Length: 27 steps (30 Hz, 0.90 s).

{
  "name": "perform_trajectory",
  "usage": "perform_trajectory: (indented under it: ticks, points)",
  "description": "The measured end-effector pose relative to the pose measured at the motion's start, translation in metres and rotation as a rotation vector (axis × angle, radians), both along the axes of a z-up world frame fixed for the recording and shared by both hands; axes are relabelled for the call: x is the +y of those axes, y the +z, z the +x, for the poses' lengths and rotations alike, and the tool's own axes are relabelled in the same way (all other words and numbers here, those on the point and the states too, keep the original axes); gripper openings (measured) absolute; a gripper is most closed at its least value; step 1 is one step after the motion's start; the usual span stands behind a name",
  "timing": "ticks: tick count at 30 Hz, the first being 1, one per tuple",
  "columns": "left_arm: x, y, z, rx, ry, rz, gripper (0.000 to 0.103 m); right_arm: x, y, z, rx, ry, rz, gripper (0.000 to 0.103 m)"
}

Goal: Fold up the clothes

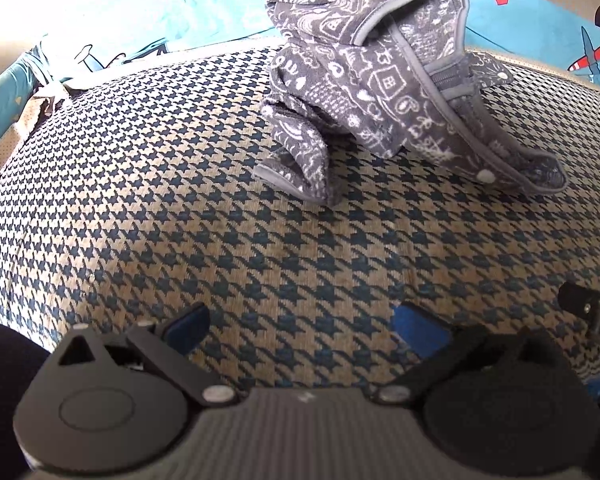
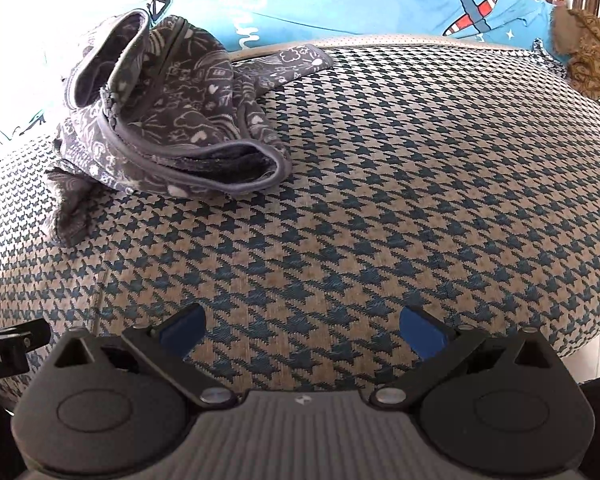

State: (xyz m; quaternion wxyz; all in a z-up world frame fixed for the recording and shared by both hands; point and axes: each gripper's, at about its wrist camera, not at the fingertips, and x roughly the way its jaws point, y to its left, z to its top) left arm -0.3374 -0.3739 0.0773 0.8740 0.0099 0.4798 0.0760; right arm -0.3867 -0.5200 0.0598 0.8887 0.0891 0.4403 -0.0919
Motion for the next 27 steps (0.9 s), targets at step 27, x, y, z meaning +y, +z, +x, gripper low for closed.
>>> perform_trajectory:
  ticks: [27]
  points:
    - [0.000,0.010,0.016,-0.017,0.017,-0.003,0.103,0.009,0.006,0.003,-0.009,0.042,0.017,0.103]
